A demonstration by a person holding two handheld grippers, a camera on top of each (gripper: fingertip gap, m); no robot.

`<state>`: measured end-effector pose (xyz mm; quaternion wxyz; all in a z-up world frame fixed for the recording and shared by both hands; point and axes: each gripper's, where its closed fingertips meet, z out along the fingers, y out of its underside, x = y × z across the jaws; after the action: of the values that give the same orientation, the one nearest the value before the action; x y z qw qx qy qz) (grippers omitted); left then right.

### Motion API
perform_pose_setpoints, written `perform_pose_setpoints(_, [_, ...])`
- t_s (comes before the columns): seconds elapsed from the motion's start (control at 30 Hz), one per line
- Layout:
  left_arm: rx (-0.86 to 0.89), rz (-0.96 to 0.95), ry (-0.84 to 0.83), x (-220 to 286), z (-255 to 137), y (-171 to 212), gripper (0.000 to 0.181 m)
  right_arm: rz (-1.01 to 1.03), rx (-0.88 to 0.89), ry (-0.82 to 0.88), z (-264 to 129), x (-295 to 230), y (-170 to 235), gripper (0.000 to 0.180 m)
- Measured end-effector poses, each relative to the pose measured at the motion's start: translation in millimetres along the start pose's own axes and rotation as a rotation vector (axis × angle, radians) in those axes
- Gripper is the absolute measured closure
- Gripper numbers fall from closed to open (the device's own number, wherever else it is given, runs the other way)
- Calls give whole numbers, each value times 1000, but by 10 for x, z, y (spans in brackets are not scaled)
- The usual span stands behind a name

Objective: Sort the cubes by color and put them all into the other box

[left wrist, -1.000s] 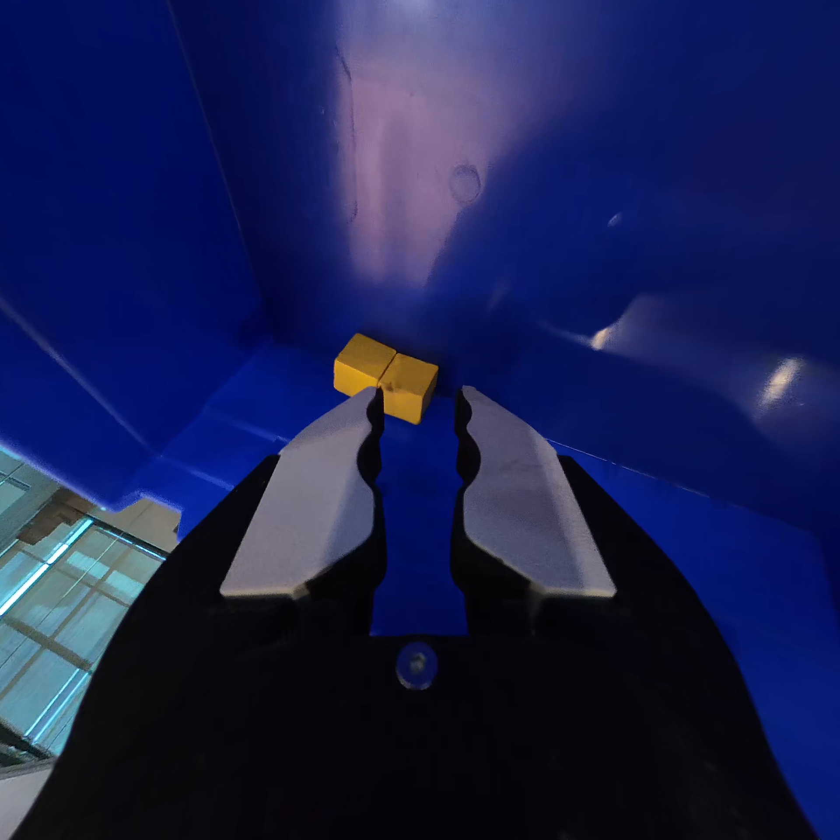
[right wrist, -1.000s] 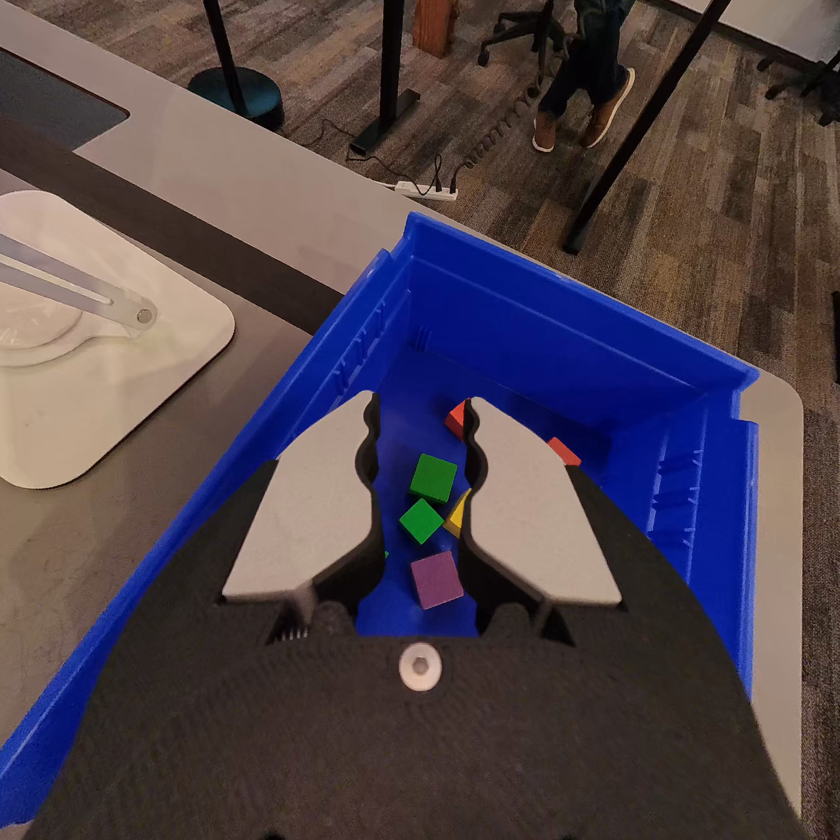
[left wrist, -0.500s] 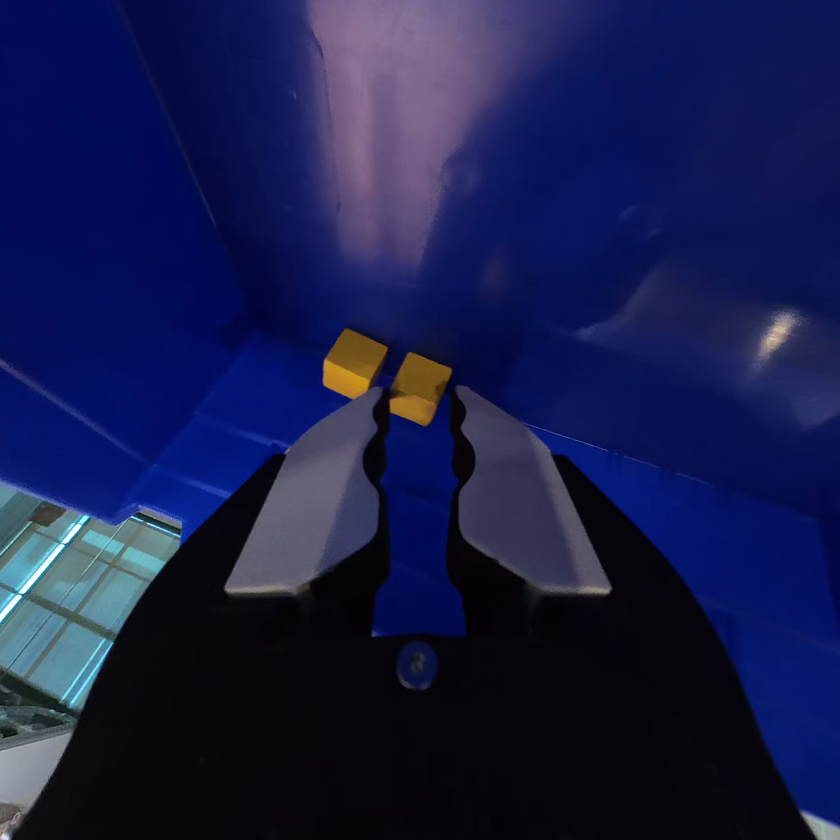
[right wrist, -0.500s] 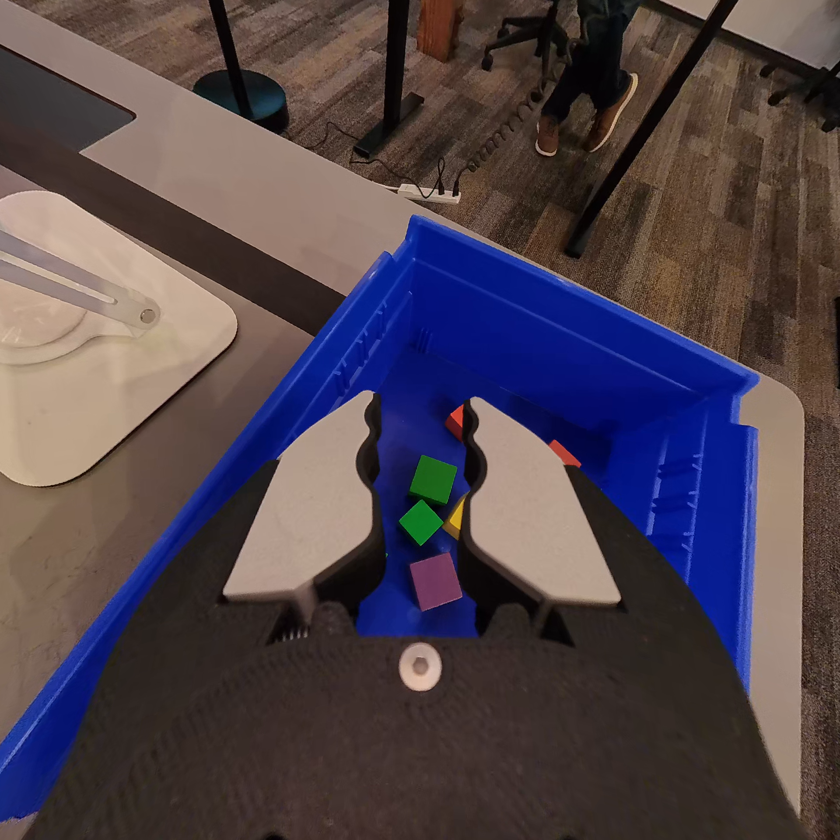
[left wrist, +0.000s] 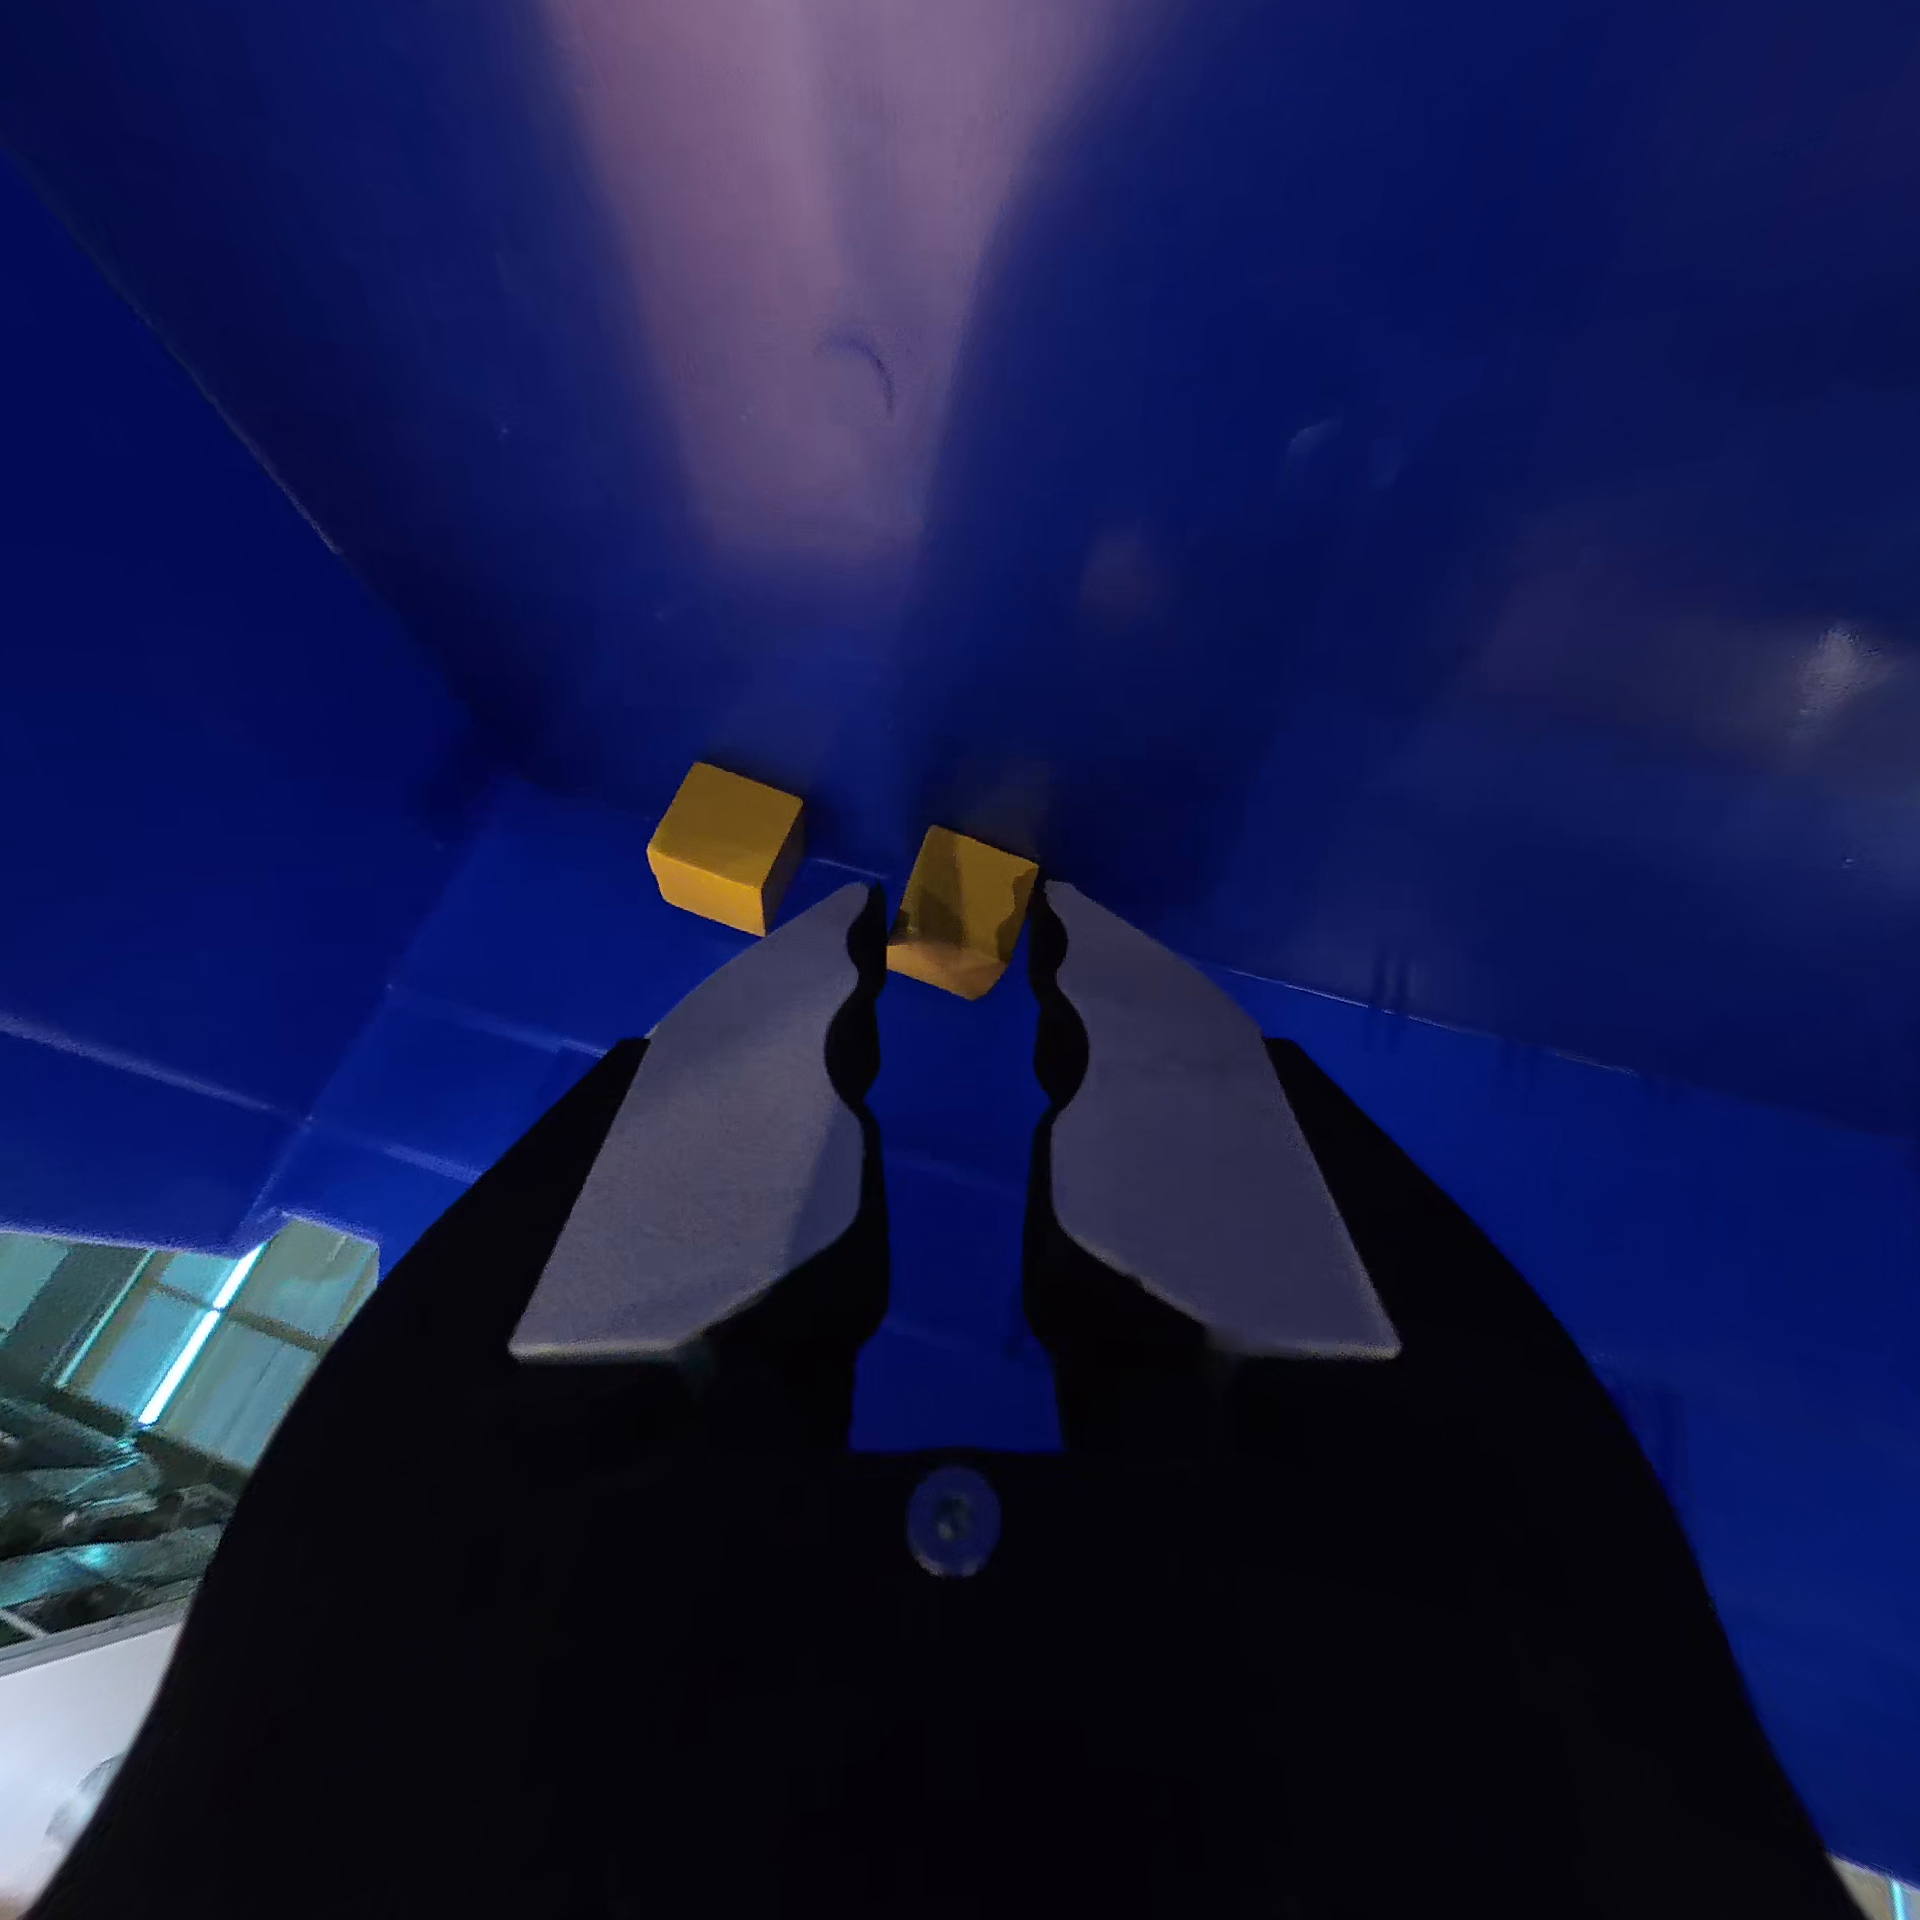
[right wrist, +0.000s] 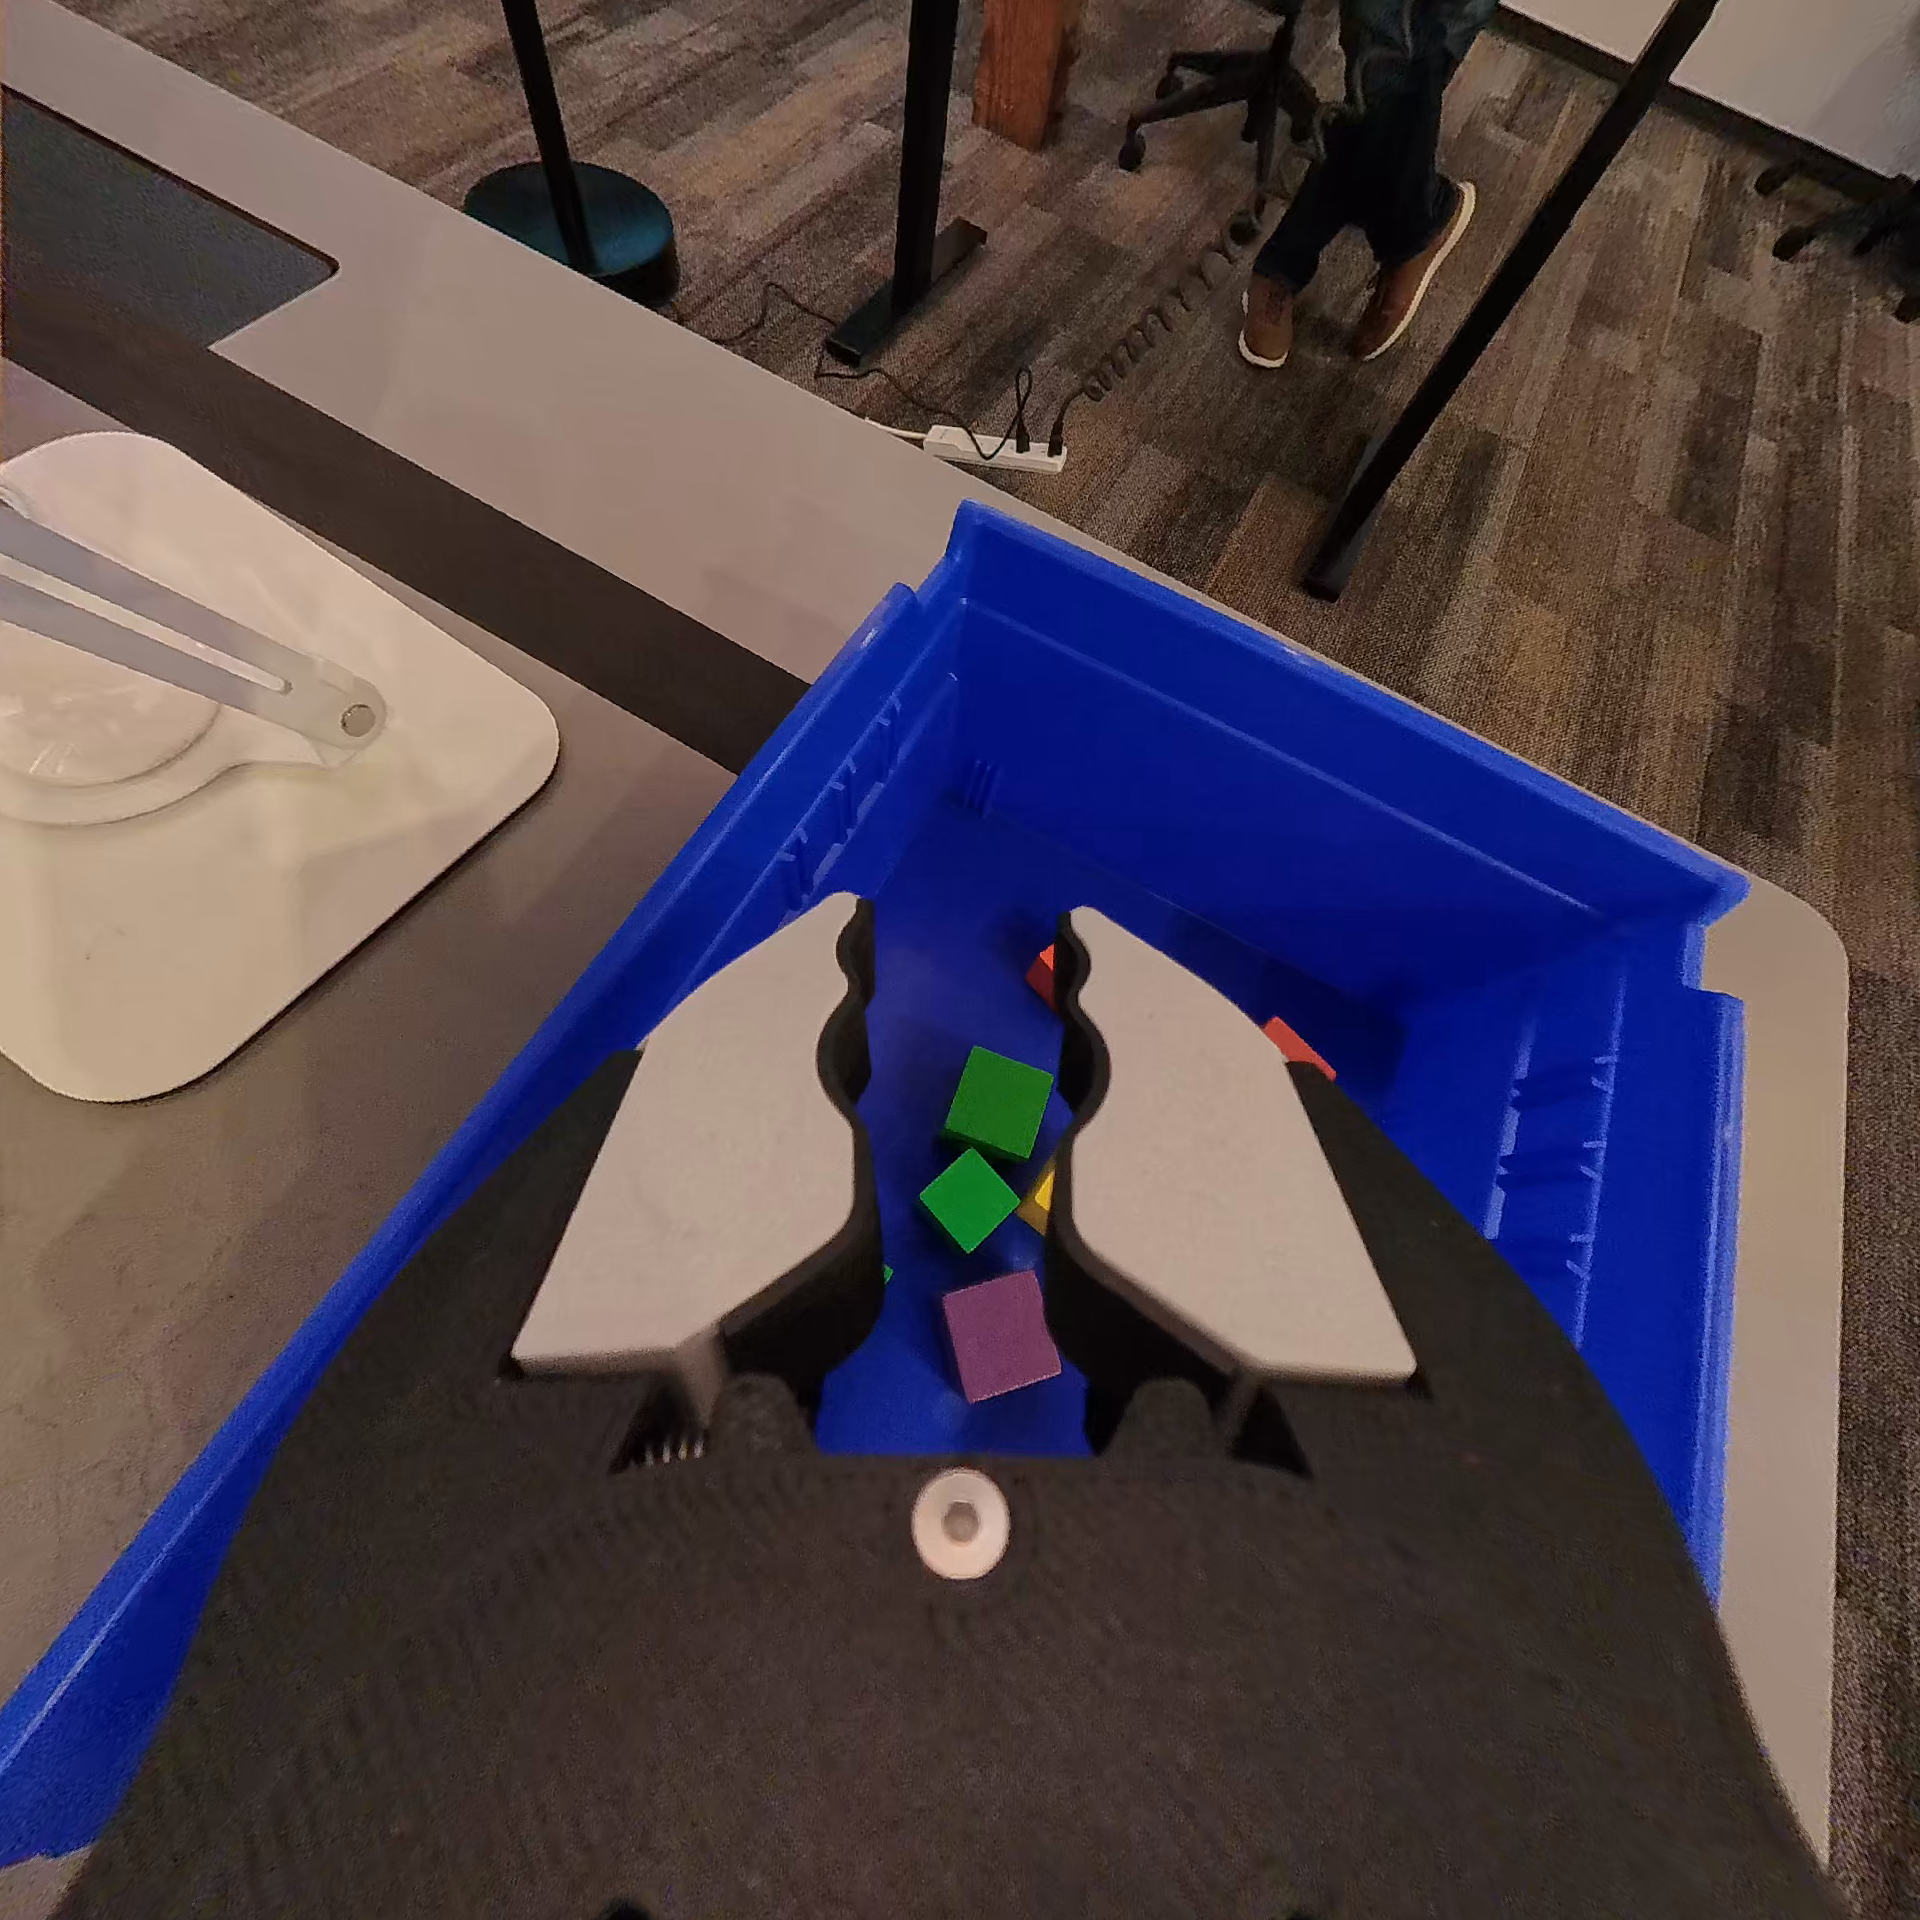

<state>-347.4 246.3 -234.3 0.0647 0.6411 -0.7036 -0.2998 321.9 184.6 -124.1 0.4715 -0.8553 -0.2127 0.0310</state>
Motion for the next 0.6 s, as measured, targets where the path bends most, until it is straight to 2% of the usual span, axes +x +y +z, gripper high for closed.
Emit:
perform_pose_setpoints(0.23, [34,-35,-32,-23,-74,-18,158,-7,10,-6,-25,-18,-32,147])
perform_pose_setpoints(0.43, [186,-142,-79,-30,-329,-82,158,-30,32,-10,-68,-63,-95,147])
perform_pose_setpoints(0.6, [409,-274,-124,28,-756,-139,158,-75,82,-13,-205,-146,-252,148])
